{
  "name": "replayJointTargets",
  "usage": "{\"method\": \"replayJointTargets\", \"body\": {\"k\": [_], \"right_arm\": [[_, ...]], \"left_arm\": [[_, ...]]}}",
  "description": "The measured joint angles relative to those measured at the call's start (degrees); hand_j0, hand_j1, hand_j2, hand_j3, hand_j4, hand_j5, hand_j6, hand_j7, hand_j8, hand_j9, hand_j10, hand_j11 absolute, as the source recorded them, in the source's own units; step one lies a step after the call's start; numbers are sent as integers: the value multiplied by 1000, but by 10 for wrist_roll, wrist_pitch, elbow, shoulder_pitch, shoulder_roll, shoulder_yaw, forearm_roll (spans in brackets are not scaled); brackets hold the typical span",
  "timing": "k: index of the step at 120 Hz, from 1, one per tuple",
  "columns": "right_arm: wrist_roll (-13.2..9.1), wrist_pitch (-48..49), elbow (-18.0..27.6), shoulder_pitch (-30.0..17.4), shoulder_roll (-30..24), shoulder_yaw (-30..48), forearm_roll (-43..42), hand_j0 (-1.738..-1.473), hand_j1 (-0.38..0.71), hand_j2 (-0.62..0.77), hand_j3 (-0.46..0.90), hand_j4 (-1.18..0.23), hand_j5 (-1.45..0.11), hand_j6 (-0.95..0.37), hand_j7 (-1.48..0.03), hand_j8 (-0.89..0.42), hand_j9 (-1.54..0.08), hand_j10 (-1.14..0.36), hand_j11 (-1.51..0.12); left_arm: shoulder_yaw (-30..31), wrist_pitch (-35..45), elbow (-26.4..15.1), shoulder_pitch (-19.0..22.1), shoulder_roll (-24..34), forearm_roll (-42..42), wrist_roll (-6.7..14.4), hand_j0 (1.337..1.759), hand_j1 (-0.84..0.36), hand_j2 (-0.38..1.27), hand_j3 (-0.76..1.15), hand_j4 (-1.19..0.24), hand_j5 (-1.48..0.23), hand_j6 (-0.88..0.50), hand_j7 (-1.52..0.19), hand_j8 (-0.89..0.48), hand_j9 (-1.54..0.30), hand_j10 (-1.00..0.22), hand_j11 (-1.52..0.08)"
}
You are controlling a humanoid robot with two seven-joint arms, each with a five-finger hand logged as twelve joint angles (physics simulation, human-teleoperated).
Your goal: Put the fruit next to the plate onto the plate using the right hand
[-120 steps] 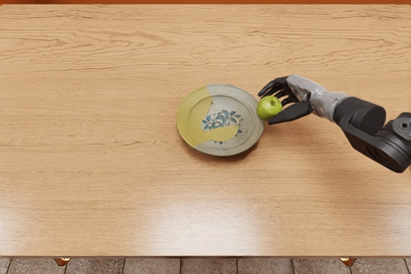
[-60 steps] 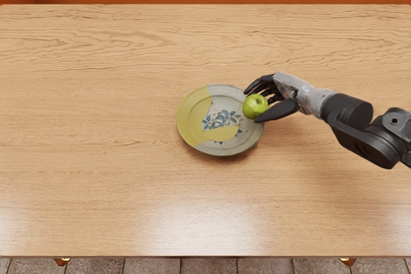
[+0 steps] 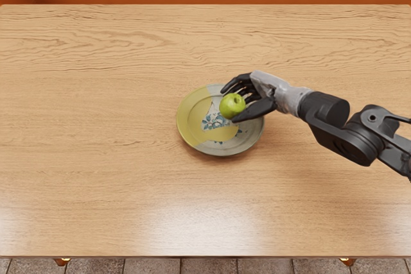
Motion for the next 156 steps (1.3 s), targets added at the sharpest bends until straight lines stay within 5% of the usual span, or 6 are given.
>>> {"method": "replayJointTargets", "body": {"k": [39, 81, 100, 124, 138, 156], "right_arm": [[0, -27, -3, -6, 37, -7, 2, -1658, 241, 51, 0, -536, -705, -470, -700, -429, -705, -536, -704], [-16, -19, 4, -2, 27, 0, 3, -1658, 58, -39, 0, -349, -454, -337, -453, -330, -454, -349, -454], [-24, 71, 12, 0, -53, 53, 53, -1658, -2, -44, 0, -294, -382, -289, -382, -286, -382, -294, -382], [-21, 145, 4, -10, -213, 81, 121, -1658, -177, -22, 0, -147, -190, -146, -190, -144, -190, -147, -190], [-19, 267, -14, -15, -303, 85, 154, -1658, -253, -12, 0, -84, -108, -84, -107, -83, -107, -84, -107], [-18, 376, -44, -12, -348, 87, 178, -1658, -304, -5, 0, -43, -52, -44, -51, -43, -52, -43, -52]], "left_arm": [[0, 0, 0, 0, 0, 0, 0, 1658, 342, 1, 0, -7, -8, -7, -8, -7, -8, -6, -8], [0, 0, 0, 0, 0, 0, 0, 1658, 342, 1, 0, -7, -8, -7, -8, -7, -8, -6, -8], [0, 0, -1, -1, 0, 0, 0, 1658, 342, 1, 0, -7, -8, -7, -8, -7, -8, -7, -8], [1, -1, -2, -1, 0, 0, 0, 1658, 342, 1, 0, -7, -8, -7, -8, -7, -8, -6, -8], [1, -2, -2, 4, 0, 0, 0, 1658, 342, 1, 0, -6, -8, -7, -8, -7, -8, -6, -8], [2, -2, -2, 4, 0, 0, 0, 1658, 342, 2, 0, -7, -8, -7, -8, -7, -8, -6, -8]]}}
